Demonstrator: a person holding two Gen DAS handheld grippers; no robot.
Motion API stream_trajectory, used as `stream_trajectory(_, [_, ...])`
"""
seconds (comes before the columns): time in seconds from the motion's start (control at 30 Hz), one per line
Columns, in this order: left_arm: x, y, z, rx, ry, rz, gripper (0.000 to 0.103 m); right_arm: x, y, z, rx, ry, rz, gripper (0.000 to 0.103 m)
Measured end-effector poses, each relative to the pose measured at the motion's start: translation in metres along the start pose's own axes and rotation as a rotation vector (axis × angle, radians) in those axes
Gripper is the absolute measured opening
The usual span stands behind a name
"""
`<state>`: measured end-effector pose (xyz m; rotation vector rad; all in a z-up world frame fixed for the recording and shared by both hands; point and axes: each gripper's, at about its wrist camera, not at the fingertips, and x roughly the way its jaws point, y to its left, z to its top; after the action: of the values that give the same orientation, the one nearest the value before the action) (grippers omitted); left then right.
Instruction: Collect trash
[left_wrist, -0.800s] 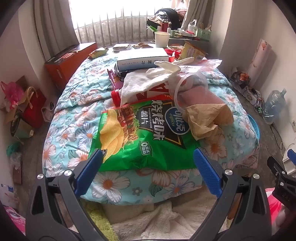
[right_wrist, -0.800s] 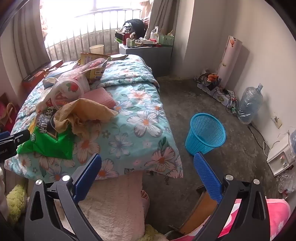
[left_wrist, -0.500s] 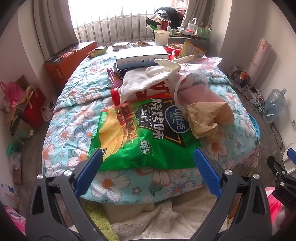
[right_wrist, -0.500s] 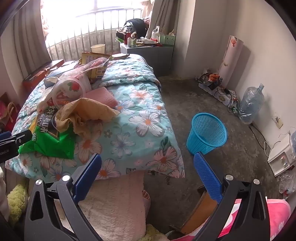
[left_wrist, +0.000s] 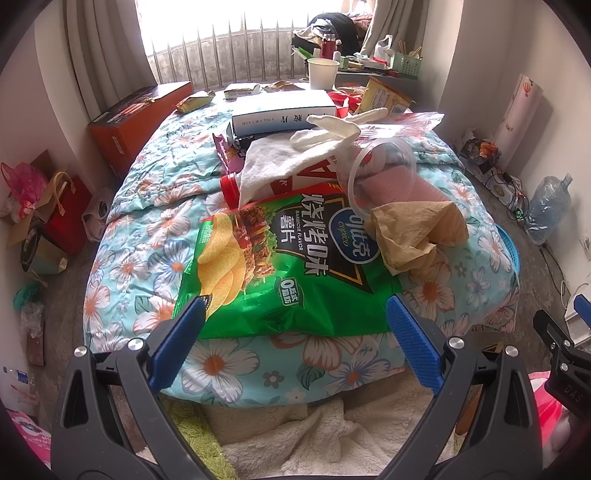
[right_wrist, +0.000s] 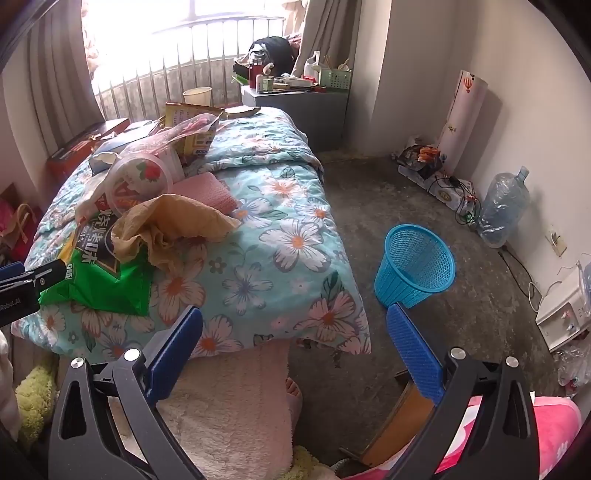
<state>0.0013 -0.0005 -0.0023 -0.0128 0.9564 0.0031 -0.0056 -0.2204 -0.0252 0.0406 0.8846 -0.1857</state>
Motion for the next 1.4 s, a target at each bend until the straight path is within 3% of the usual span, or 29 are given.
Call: stream_trajectory(1.4, [0.0038, 0.0012, -0.0008, 0.002, 0.004, 0.004, 0.094, 0.0018, 0.0071, -0.0011, 0.000, 0.001, 0.015, 0.097])
